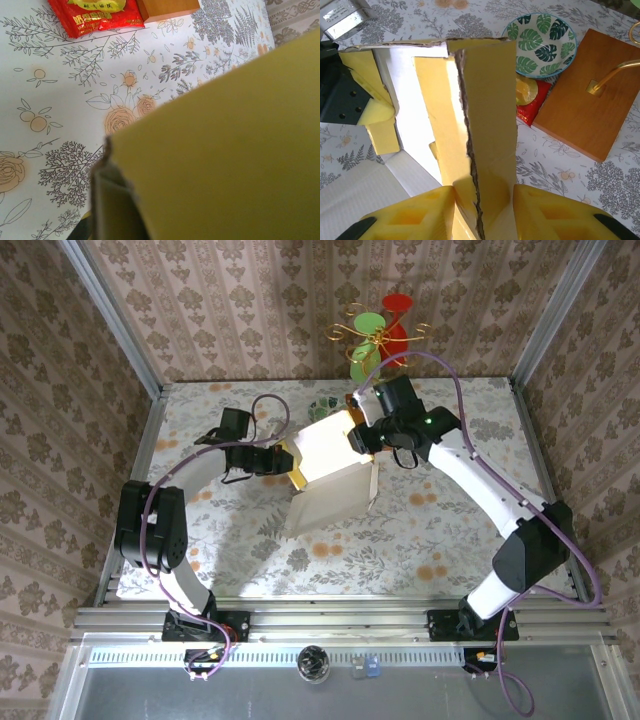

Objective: Fold the paper box

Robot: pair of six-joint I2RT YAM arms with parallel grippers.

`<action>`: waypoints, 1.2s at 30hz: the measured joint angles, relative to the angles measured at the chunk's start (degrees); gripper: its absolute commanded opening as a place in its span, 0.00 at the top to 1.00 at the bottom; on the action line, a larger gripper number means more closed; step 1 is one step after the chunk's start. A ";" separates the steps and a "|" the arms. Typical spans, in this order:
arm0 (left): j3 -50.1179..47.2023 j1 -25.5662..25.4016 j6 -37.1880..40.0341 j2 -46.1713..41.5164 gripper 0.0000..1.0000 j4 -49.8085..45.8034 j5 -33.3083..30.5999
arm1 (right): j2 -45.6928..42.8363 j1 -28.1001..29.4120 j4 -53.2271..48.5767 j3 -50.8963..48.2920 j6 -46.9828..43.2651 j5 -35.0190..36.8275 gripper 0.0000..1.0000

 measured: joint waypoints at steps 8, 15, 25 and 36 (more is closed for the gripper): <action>0.17 0.00 0.00 0.00 1.00 -0.55 -0.46 | 3.19 0.76 -1.25 3.02 0.00 3.17 0.65; 1.20 0.00 0.00 0.00 1.00 -1.18 -1.51 | 6.19 2.89 -3.61 6.80 0.39 11.15 0.70; 2.69 -0.39 0.00 0.24 1.00 -3.50 -2.19 | 8.26 4.90 -5.68 8.61 3.10 21.59 0.87; 3.69 -0.48 0.00 0.33 1.00 -4.07 -2.38 | 8.61 4.92 -6.21 9.51 4.00 23.23 0.90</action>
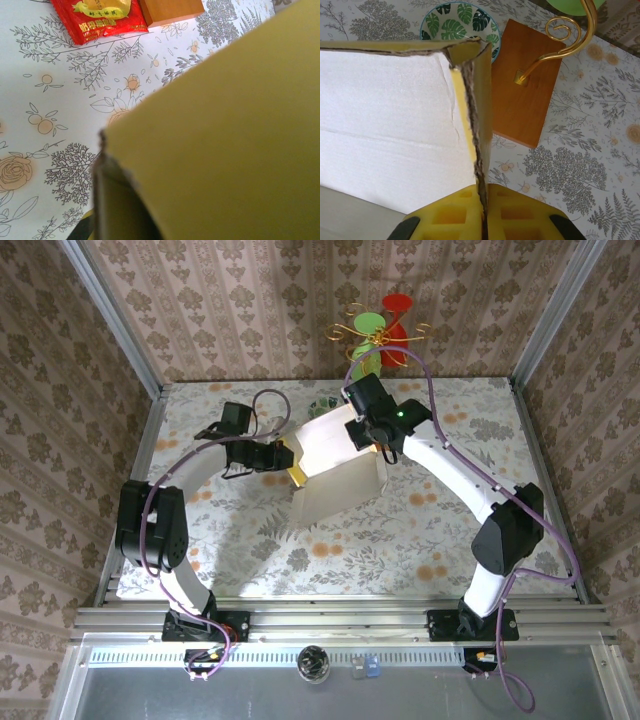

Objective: Fold the paper box

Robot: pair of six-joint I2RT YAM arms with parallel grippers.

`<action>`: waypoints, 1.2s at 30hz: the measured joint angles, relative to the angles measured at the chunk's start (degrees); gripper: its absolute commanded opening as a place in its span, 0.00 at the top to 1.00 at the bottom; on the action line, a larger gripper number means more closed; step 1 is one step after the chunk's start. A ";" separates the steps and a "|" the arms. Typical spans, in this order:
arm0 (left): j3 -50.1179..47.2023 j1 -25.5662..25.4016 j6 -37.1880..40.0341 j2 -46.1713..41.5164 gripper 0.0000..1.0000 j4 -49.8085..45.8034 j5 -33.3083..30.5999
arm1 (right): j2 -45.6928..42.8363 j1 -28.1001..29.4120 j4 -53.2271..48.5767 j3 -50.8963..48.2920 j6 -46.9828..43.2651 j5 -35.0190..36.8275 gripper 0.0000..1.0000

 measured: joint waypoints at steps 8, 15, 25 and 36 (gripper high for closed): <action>1.51 -0.68 -0.02 0.52 1.00 -0.66 -0.92 | 3.54 0.50 -2.36 4.15 1.77 3.48 0.77; 1.57 -1.09 -0.04 0.66 1.00 -0.68 -1.25 | 5.22 0.63 -4.13 6.23 2.40 5.46 0.91; 5.57 -2.95 -2.40 1.29 1.00 -4.42 -5.60 | 10.86 2.25 -10.97 13.38 7.67 15.41 1.00; 6.45 -5.51 -7.41 1.84 1.00 -7.74 -11.98 | 16.57 5.05 -20.20 17.25 17.16 25.03 1.00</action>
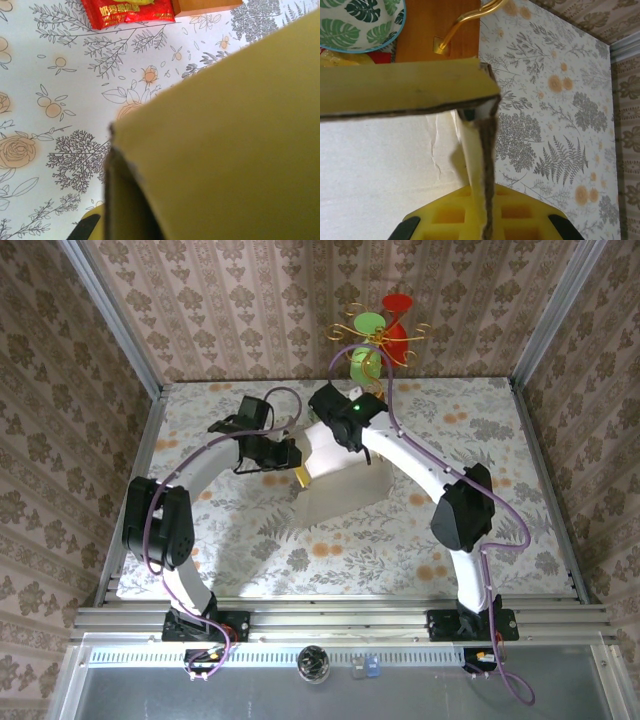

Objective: Fold the paper box

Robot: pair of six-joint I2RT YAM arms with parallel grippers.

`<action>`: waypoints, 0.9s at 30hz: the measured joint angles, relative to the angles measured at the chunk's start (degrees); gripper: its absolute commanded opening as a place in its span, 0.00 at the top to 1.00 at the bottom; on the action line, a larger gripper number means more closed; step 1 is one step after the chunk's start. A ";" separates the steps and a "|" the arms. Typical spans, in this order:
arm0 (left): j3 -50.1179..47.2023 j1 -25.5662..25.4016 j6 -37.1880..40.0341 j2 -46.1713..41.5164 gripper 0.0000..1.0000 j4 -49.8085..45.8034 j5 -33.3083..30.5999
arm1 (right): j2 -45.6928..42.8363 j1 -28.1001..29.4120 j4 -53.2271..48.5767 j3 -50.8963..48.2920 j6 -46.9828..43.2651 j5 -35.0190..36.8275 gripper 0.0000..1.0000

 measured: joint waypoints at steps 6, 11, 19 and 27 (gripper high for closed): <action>0.00 -0.13 -1.33 0.50 1.00 -1.05 -1.42 | 1.97 1.68 -3.26 2.05 2.12 2.32 1.00; -0.04 -0.74 -2.34 1.97 1.00 -1.79 -2.82 | 2.84 2.08 -3.63 0.04 3.54 2.54 1.00; -4.79 -2.69 -4.92 2.43 0.96 0.59 -5.90 | 2.80 2.12 -0.81 -6.95 6.40 -0.79 1.00; -10.88 -4.31 -7.58 2.64 0.89 7.02 -8.83 | 2.80 2.56 0.70 -12.02 9.53 -4.17 1.00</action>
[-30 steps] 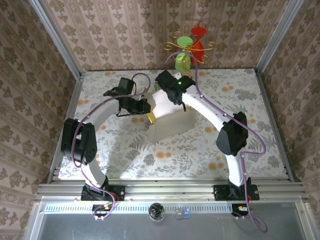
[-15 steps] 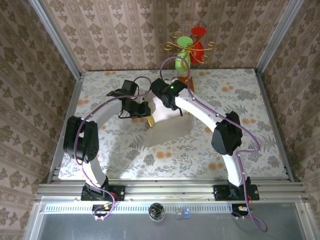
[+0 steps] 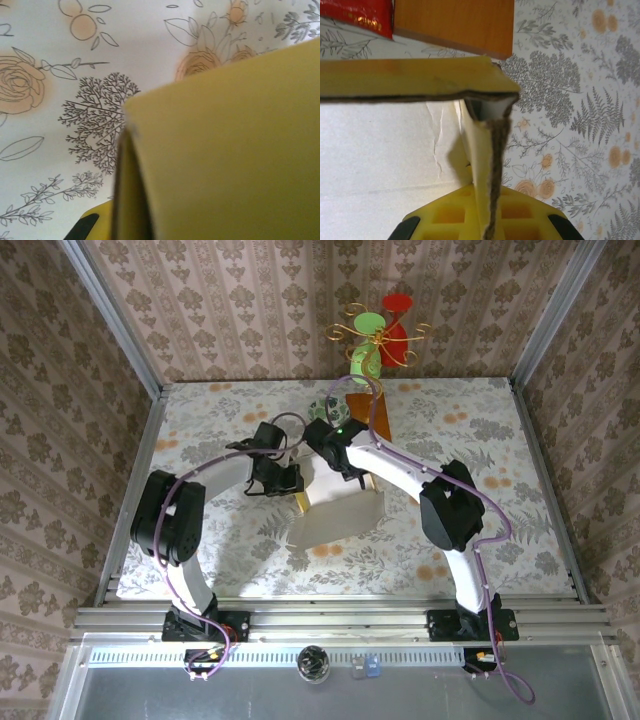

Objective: Fold the paper box

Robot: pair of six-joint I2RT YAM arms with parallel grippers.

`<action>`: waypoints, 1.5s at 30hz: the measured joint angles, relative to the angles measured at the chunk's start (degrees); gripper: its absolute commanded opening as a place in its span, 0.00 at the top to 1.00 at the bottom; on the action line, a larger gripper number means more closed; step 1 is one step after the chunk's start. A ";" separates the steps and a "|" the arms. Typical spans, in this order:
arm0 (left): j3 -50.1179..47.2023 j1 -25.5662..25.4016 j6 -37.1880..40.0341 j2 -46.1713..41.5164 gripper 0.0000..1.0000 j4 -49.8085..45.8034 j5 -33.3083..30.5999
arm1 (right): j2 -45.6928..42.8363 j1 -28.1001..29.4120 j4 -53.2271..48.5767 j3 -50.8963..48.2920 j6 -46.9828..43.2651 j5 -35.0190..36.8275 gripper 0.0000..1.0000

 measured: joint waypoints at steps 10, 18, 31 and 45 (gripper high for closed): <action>-4.92 -2.21 -2.67 -1.62 0.85 7.61 -6.40 | 0.00 -0.13 -0.28 -1.64 2.03 -1.20 1.00; -6.75 -3.15 -2.84 -4.87 0.85 9.22 -9.75 | 0.00 -0.13 -0.28 -1.70 2.45 -1.42 1.00; -7.58 -5.42 -3.72 -6.14 0.91 9.22 -14.56 | 0.00 -0.24 -0.28 -1.75 2.64 -2.05 1.00; -3.96 -11.08 -9.29 -5.55 0.92 2.32 -25.70 | -0.68 -0.31 0.48 -4.22 3.98 -3.15 1.00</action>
